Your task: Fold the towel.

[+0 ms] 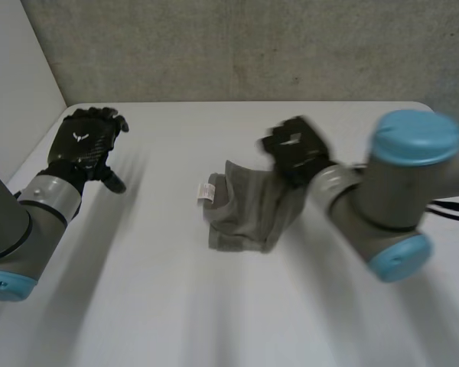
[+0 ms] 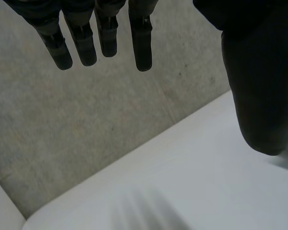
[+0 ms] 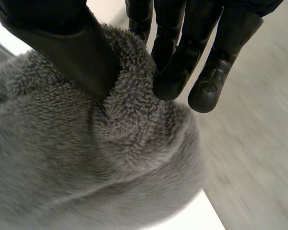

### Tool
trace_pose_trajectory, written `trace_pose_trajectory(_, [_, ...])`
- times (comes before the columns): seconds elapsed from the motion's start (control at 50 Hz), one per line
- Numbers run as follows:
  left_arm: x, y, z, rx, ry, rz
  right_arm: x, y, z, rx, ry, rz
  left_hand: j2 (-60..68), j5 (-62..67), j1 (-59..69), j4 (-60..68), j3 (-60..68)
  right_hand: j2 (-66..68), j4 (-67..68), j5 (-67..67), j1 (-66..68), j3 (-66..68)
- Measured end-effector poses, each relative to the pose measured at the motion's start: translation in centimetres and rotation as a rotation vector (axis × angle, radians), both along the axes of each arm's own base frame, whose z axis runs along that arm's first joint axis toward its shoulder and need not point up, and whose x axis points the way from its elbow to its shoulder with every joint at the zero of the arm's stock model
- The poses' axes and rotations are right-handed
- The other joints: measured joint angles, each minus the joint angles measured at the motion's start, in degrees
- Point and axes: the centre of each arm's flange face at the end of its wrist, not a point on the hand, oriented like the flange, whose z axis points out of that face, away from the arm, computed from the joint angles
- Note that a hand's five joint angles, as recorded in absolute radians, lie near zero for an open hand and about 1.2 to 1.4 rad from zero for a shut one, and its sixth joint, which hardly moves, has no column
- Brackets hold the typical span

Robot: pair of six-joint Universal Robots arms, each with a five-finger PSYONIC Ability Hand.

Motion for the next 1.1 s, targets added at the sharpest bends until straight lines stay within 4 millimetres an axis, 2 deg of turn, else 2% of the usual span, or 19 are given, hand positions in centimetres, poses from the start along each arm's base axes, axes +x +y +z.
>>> trace_pose_trajectory(0.04, [-0.2,0.1,0.5,-0.013,0.006,-0.007,2.0,1.7,-0.7,-0.012,0.043,0.086,0.0,0.0,0.0,0.0,0.0,0.0,0.0,0.0,0.1,0.0])
trace_pose_trajectory(0.08, [-0.7,0.1,1.1,-0.029,0.018,-0.018,3.9,3.6,-2.2,-0.025,0.118,0.183,-0.4,-0.3,-0.5,-0.4,-0.5,0.0,0.0,0.0,0.5,0.1])
trace_pose_trajectory(0.16, [-1.3,0.2,1.9,-0.046,0.035,-0.034,5.7,5.5,-5.0,-0.04,0.23,0.286,-0.5,-0.4,-0.5,-0.5,-0.5,-0.2,-3.8,-1.8,-0.3,-3.7])
trace_pose_trajectory(0.2, [-1.6,0.2,2.2,-0.052,0.042,-0.041,6.0,6.1,-6.2,-0.039,0.275,0.313,-0.5,-0.4,-0.5,-0.5,-0.5,-7.9,-12.9,-10.2,-8.8,-12.7])
trace_pose_trajectory(0.24, [-2.0,0.1,2.9,-0.064,0.051,-0.052,6.0,6.2,-7.4,-0.025,0.319,0.32,-0.5,-0.4,-0.5,-0.5,-0.5,-33.9,-38.0,-36.5,-35.8,-36.2])
trace_pose_trajectory(0.28, [-2.4,0.0,3.3,-0.071,0.059,-0.06,5.8,6.1,-7.6,-0.01,0.326,0.309,-0.5,-0.4,-0.5,-0.5,-0.5,-45.2,-50.5,-46.7,-46.9,-47.8])
trace_pose_trajectory(0.34, [-3.2,-0.3,4.4,-0.084,0.089,-0.081,4.8,5.5,-6.2,0.052,0.263,0.252,-0.5,-0.4,-0.5,-0.5,-0.5,-53.6,-60.6,-53.7,-56.5,-53.3])
trace_pose_trajectory(0.44, [-4.5,-0.8,5.5,-0.075,0.152,-0.116,2.8,4.8,-2.4,0.135,0.111,0.17,-0.5,-0.4,-0.5,-0.5,-0.5,-57.9,-62.0,-61.6,-59.2,-61.7])
trace_pose_trajectory(0.5, [-6.1,-1.2,6.0,-0.037,0.217,-0.158,0.3,4.6,0.6,0.205,-0.015,0.104,-0.5,-0.4,-0.5,-0.5,-0.5,-57.9,-62.0,-61.6,-59.6,-62.3])
trace_pose_trajectory(0.6, [-8.4,-1.3,5.8,0.021,0.274,-0.195,-2.0,4.8,1.9,0.266,-0.088,0.043,-0.5,-0.4,-0.5,-0.5,-0.5,-57.9,-62.0,-61.6,-59.6,-62.3])
trace_pose_trajectory(0.68, [-10.5,-1.3,4.8,0.092,0.324,-0.192,-3.7,4.6,2.4,0.317,-0.146,-0.017,-0.5,-0.4,-0.5,-0.5,-0.5,-57.9,-62.0,-61.6,-59.6,-62.3])
trace_pose_trajectory(0.74, [-11.7,-1.0,3.7,0.141,0.335,-0.187,-4.7,3.6,2.6,0.359,-0.208,-0.068,-0.5,-0.4,-0.5,-0.5,-0.5,-57.9,-62.0,-61.6,-59.6,-62.3])
trace_pose_trajectory(0.82, [-13.3,0.1,1.1,0.239,0.313,-0.187,-6.3,1.0,2.8,0.444,-0.358,-0.163,-0.5,-0.4,-0.5,-0.5,-0.5,-57.9,-62.0,-61.6,-59.6,-62.3])
trace_pose_trajectory(0.88, [-13.9,1.1,-0.8,0.302,0.282,-0.187,-6.7,-0.5,2.3,0.499,-0.44,-0.204,-0.5,-0.3,-0.5,-0.5,-0.5,-57.9,-62.0,-61.6,-59.6,-62.3])
trace_pose_trajectory(0.96, [-13.8,2.8,-4.0,0.4,0.213,-0.145,-6.4,-2.4,0.9,0.563,-0.512,-0.243,-0.5,-0.3,-0.5,-0.5,-0.5,-57.9,-62.0,-61.6,-59.6,-62.3])
trace_pose_trajectory(1.1, [-12.4,4.3,-7.0,0.475,0.142,-0.065,-4.8,-3.9,-1.9,0.589,-0.498,-0.283,-0.5,-0.4,-0.5,-0.5,-0.5,-57.9,-62.0,-61.6,-59.6,-62.3])
